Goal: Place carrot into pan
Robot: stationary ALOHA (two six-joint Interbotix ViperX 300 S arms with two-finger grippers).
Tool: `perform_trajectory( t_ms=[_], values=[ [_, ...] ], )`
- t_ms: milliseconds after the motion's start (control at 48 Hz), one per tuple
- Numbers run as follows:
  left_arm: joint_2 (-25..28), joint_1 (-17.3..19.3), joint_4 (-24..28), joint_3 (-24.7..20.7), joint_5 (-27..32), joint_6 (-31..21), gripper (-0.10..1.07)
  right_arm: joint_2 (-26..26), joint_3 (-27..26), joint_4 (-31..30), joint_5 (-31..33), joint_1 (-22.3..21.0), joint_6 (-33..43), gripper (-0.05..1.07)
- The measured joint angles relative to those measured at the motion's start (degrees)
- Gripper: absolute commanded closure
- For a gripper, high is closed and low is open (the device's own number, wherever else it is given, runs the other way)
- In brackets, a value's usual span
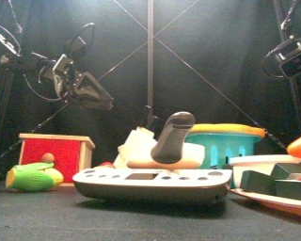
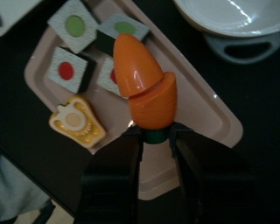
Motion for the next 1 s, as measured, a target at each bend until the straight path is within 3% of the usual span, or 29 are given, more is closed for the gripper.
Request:
perform_trajectory(
  t_ms=[208, 417, 667, 792, 1000],
  values=[
    [0.0, 0.0, 0.09, 0.0, 0.0, 0.0, 0.23, 0.0, -2.46, -4.92, -6.33, -4.22, 0.0, 0.53],
    [0.0, 0.0, 0.09, 0.0, 0.09, 0.0, 0.23, 0.88, -4.75, -6.24, -16.52, -12.48, 0.0, 0.53],
    [0.0, 0.0, 0.09, 0.18, 0.09, 0.0, 0.23, 7.56, -7.91, -6.59, -31.46, -23.12, 0.88, 0.53],
    [0.0, 0.0, 0.0, 0.35, 0.09, 0.0, 0.23, 10.9, -10.9, -5.36, -34.54, -24.96, 0.88, 0.53],
    [0.0, -0.09, 0.09, 0.53, 0.18, 0.0, 0.23, 14.15, -13.8, -1.32, -34.19, -25.66, 0.97, 0.53]
  ],
)
